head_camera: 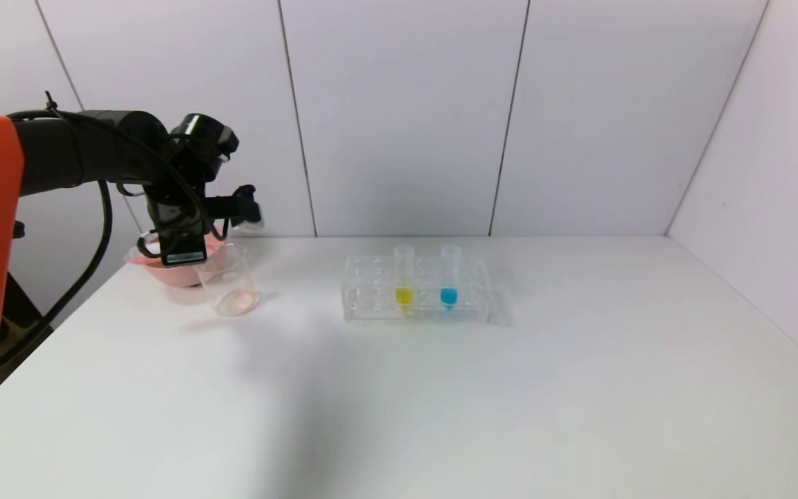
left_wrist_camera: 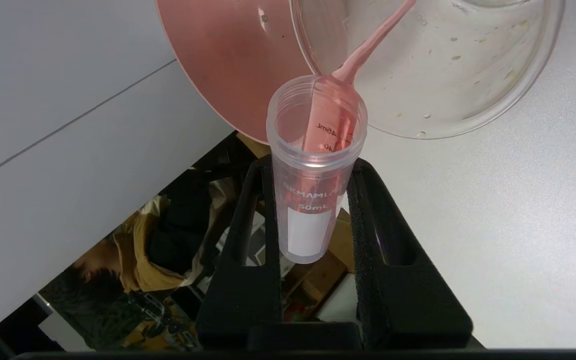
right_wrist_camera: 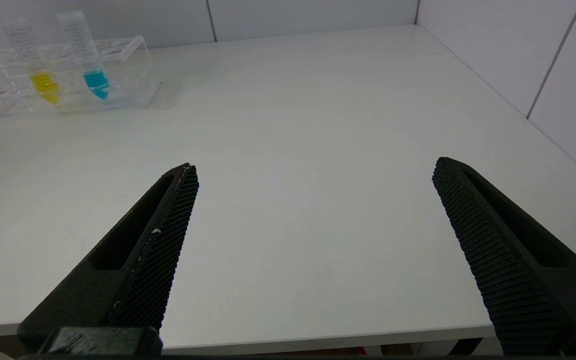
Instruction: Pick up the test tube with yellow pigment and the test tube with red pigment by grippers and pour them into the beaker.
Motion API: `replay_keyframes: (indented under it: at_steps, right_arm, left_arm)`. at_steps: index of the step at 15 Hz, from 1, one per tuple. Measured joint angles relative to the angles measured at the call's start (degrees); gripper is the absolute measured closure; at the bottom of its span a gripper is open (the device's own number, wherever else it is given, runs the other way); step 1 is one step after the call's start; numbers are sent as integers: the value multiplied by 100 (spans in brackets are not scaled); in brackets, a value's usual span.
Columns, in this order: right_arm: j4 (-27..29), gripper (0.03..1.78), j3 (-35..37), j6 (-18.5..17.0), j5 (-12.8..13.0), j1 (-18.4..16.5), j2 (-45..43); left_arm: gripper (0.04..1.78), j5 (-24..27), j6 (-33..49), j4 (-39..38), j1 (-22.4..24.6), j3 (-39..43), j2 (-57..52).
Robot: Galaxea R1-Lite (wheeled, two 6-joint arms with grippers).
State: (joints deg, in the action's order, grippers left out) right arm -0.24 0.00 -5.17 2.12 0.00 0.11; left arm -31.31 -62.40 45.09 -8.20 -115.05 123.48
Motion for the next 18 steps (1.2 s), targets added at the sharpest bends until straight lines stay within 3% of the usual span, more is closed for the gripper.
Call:
replay_keyframes:
  at_steps: [8,18]
  right_arm:
    - [0,10,0,0,0,0,0]
    - [0,10,0,0,0,0,0]
  left_arm:
    - [140,-1028,-35,245,-301,-7,196]
    - [140,-1123,-44,302,-419,-7,229]
